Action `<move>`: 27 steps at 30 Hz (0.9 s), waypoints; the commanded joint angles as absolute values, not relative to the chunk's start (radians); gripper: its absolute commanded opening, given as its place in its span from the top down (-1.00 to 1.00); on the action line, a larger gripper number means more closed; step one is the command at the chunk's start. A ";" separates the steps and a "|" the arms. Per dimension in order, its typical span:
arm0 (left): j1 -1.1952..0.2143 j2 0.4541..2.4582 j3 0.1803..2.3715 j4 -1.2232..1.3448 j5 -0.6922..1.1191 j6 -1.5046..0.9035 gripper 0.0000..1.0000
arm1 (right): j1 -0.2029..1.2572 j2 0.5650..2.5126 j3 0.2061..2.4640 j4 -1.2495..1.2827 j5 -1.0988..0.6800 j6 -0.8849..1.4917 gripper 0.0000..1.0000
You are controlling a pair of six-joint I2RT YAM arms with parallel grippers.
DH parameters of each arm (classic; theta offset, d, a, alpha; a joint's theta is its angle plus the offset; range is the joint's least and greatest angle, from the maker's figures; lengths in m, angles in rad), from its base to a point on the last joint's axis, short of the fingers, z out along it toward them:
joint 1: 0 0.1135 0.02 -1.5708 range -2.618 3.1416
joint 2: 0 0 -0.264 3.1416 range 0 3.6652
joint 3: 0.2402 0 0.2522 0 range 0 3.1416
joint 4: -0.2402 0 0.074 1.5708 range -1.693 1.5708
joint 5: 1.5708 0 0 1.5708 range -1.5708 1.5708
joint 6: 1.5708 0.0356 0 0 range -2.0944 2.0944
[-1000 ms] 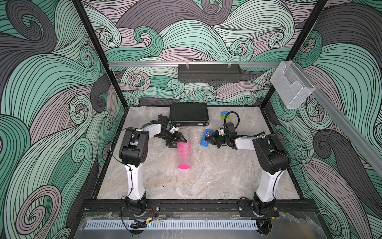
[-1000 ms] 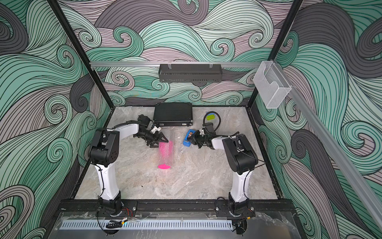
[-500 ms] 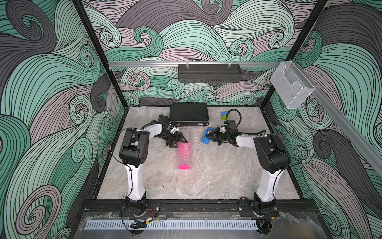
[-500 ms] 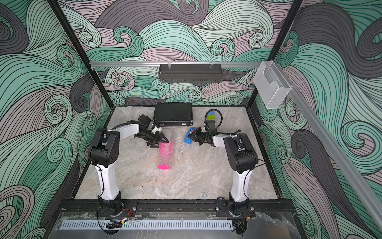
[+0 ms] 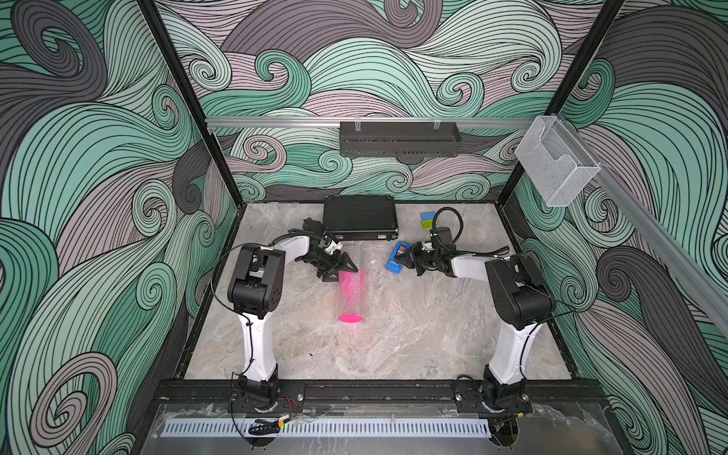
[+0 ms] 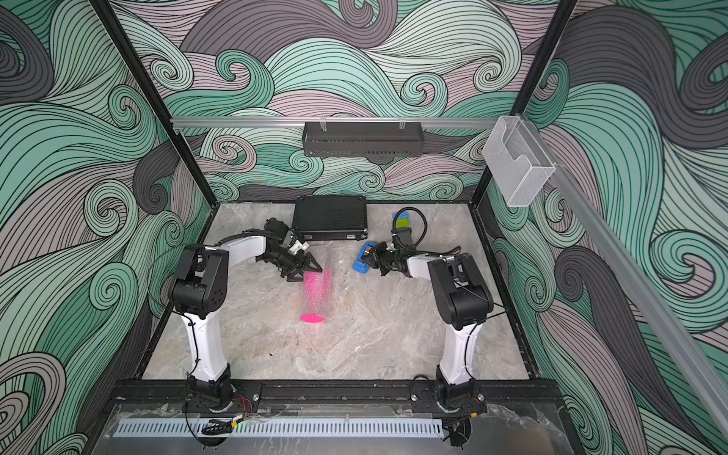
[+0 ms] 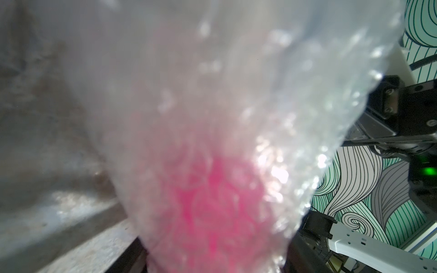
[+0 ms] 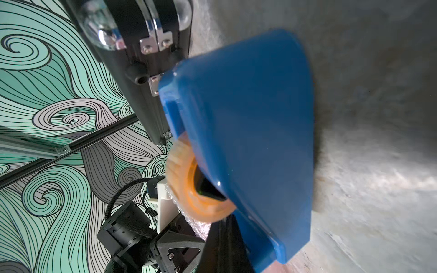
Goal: Wrap wine glasses in bubble wrap
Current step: Pull the tape from the tape cutter.
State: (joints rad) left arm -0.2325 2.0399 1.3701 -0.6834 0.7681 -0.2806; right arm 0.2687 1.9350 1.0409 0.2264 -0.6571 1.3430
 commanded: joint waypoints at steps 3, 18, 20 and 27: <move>-0.267 2.094 1.325 -0.762 0.641 -0.274 -0.44 | 0.247 1.919 1.037 0.349 -0.655 1.441 1.00; -0.273 2.100 1.333 -0.777 0.620 -0.274 -0.44 | 0.190 1.944 1.038 0.451 -0.672 1.575 1.00; -0.272 2.088 1.346 -0.790 0.600 -0.268 -0.44 | 0.184 1.941 1.038 0.457 -0.677 1.588 1.00; -0.280 2.091 1.347 -0.791 0.603 -0.269 -0.44 | 0.173 1.905 1.084 0.466 -0.675 1.648 1.00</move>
State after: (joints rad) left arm -0.2493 2.0377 1.3746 -0.6876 0.7513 -0.2802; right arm 0.1806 1.9434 1.0340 0.4038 -0.6624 1.6058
